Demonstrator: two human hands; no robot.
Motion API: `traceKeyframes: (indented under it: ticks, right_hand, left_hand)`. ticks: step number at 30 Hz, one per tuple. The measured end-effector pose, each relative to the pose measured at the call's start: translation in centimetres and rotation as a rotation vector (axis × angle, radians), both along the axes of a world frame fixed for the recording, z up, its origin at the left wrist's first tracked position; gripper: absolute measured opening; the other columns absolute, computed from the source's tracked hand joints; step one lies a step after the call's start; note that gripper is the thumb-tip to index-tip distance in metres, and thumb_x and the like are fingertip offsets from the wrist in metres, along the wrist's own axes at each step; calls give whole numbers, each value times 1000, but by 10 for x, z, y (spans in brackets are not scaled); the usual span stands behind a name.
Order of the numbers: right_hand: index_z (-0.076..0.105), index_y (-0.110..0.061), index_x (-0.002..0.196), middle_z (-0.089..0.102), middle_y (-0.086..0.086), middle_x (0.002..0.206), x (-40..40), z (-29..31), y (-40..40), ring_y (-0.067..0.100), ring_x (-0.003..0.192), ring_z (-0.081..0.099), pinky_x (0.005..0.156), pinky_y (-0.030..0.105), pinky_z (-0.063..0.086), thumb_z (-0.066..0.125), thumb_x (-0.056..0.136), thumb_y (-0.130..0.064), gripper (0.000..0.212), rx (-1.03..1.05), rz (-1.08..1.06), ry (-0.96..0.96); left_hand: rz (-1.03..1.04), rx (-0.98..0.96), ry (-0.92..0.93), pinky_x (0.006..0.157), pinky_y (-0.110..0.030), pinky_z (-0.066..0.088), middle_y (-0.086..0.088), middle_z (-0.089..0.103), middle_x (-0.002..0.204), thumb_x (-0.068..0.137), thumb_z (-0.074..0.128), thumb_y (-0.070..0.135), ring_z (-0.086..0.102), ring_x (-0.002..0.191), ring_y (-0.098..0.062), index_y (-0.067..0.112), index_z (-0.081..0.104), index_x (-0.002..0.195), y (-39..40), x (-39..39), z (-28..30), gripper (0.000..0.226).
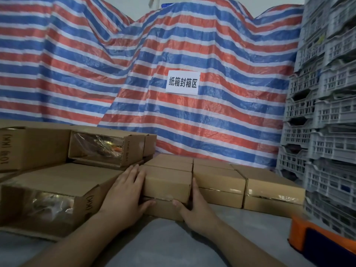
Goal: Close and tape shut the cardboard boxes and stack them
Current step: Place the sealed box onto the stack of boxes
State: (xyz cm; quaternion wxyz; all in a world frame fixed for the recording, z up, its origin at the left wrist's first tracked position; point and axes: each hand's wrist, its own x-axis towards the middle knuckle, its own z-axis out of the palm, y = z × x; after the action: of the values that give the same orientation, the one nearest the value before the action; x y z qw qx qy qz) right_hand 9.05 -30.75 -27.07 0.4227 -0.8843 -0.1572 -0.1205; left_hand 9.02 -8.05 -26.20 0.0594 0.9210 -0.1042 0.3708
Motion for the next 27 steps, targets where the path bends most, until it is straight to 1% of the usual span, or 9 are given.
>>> traceKeyframes:
  ticks: [6,10,14,17,19,21,23,24,27]
  right_hand:
    - [-11,-36,157,18,-9,165,0,-3,-4,15,147,26,121,37,27,47,74,-85,113,33,-44,7]
    - [14,-34,158,34,-7,159,3,-4,-8,14,141,36,109,30,30,31,94,-69,75,90,-171,-41]
    - [34,-28,153,41,1,156,11,-5,-13,20,140,40,114,38,29,28,96,-66,68,149,-229,-21]
    - [46,-19,147,45,11,153,17,-6,-13,28,139,43,116,43,28,31,97,-60,66,157,-307,-58]
    - [57,-6,135,58,24,132,18,-3,-14,40,121,56,109,50,39,29,87,-64,80,-35,-340,-143]
    - [62,7,118,64,27,96,22,-10,-21,46,91,64,104,53,43,25,83,-66,89,-252,-400,-276]
    - [63,11,111,67,30,87,19,-25,-23,48,75,69,117,34,25,14,102,-60,86,-230,-295,-218]
    - [63,12,110,68,34,91,16,-25,-20,51,75,70,119,28,18,12,106,-55,84,-276,-296,-323]
    - [66,9,112,65,36,112,2,-1,-5,53,105,61,113,57,33,47,104,-36,49,-250,-467,-333]
  left_hand:
    - [-92,18,5,116,-30,-6,-2,4,164,87,42,70,1,150,-18,24,3,157,-5,-15,-1,91]
    - [-117,1,-63,118,-32,-5,0,11,163,95,33,59,5,149,-17,28,15,154,-13,-33,6,69]
    - [-184,91,-101,116,-28,-2,-2,29,156,98,29,49,22,144,-19,23,31,148,-14,-54,17,56]
    - [-259,184,-211,115,-29,24,-1,55,135,94,41,40,47,126,-17,21,56,128,-4,-74,35,42]
    - [-355,188,-278,105,-32,39,-2,62,118,90,49,32,54,112,-18,17,63,113,10,-89,49,31]
    - [-373,158,-349,100,-31,38,-1,62,114,87,53,28,54,109,-18,16,63,109,32,-100,65,27]
    - [-284,112,-418,101,-29,39,2,62,115,90,52,31,54,110,-13,20,63,111,60,-110,82,26]
    - [-232,94,-442,101,-29,41,3,62,117,91,50,32,54,111,-12,20,63,113,74,-114,90,28]
    - [-63,83,-462,99,-34,44,-1,61,123,91,45,33,56,113,-15,17,61,122,123,-120,111,38]
